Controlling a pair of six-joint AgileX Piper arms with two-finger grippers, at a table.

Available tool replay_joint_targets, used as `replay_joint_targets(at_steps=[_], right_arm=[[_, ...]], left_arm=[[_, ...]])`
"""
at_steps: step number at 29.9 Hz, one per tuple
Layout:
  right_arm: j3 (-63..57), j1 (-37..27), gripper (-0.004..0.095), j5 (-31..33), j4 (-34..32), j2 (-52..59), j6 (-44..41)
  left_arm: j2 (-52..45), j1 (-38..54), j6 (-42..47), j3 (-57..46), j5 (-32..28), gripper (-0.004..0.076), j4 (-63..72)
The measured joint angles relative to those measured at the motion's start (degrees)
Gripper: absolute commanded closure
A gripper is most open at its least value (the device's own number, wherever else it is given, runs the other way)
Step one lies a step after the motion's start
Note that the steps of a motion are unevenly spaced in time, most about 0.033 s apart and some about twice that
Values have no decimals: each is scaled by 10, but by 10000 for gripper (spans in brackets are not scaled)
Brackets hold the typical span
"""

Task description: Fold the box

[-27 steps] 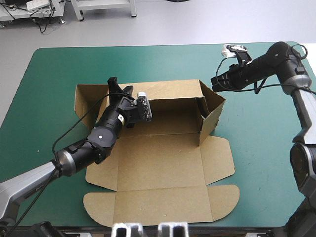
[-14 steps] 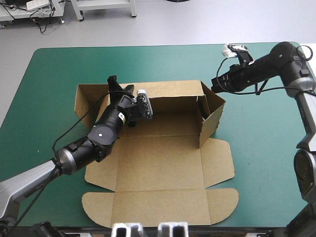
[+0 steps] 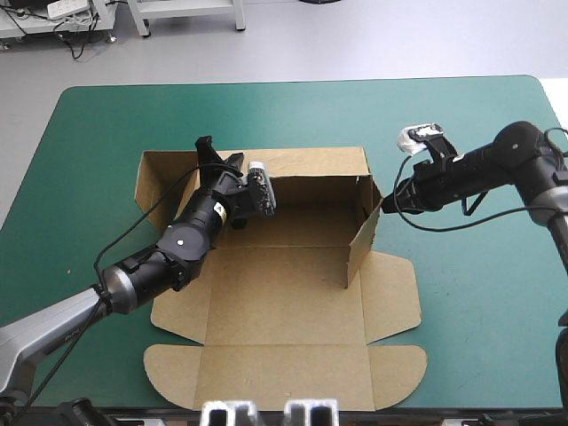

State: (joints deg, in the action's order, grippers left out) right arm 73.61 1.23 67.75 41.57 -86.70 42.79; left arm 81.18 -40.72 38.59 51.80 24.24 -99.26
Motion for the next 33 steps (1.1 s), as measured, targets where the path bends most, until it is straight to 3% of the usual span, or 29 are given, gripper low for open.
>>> replay_joint_targets(at_steps=[3,6,8,11,13,15,28,33], right_arm=[[-55,0,928,-59,20,25,71],[-100,0,851,-80,26,52,142],[-128,0,694,-80,22,68,171],[-153,0,329,-78,18,81,201],[-155,0,143,-79,18,84,226],[-155,0,36,-91,29,86,257],[-155,1,38,-123,138,56,331],[-155,51,40,-149,153,33,334]], left_arm=[[0,0,0,0,0,733,-1],[0,0,-1,0,1,733,-1],[0,0,-1,0,1,727,-1],[0,0,-7,0,1,716,0],[0,0,-17,0,1,716,0],[0,0,-20,0,0,716,0],[0,-9,-69,0,-22,713,0],[0,-19,-77,0,-22,710,4]])
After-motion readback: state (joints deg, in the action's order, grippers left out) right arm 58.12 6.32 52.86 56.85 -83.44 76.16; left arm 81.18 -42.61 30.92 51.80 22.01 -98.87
